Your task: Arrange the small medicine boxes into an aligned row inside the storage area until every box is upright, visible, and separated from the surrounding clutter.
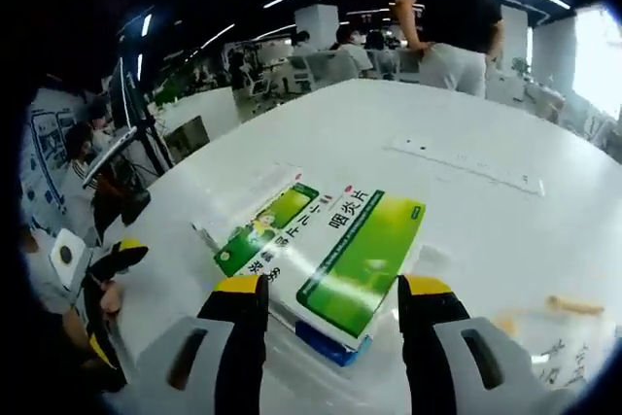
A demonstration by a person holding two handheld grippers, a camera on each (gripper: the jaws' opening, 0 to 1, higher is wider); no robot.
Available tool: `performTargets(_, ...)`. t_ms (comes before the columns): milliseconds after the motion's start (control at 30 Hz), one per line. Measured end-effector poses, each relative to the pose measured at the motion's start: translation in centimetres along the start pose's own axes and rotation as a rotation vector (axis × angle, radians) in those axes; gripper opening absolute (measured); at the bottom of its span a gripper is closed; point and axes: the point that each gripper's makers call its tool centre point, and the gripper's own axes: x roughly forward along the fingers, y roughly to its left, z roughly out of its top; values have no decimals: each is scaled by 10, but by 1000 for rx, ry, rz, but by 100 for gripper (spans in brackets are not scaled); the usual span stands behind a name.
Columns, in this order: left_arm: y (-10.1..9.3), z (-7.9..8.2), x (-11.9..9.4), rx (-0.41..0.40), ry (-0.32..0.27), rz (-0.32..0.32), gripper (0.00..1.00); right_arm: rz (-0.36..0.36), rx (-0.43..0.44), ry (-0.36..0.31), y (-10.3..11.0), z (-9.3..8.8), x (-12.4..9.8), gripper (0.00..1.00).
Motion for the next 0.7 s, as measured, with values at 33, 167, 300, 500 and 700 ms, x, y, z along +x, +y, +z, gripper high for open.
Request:
performTargets(33,0,0,0,1,0,0,96,-6,42,24,-2,-4,-3,53)
performTargets(167,0,0,0,1,1,-1,96,39,105,3,4,-2,-6,55)
performTargets(300,0,0,0,-2,1,-1,95,34,114,-10,-7,3,-7,46)
performTargets(500,1,0,-1,-3,0,2,95,21,38,-103,-35,41,0,52)
performTargets(700,2,0,-1,-4,-5,7,95,87,80,-114,-49,59,20,48)
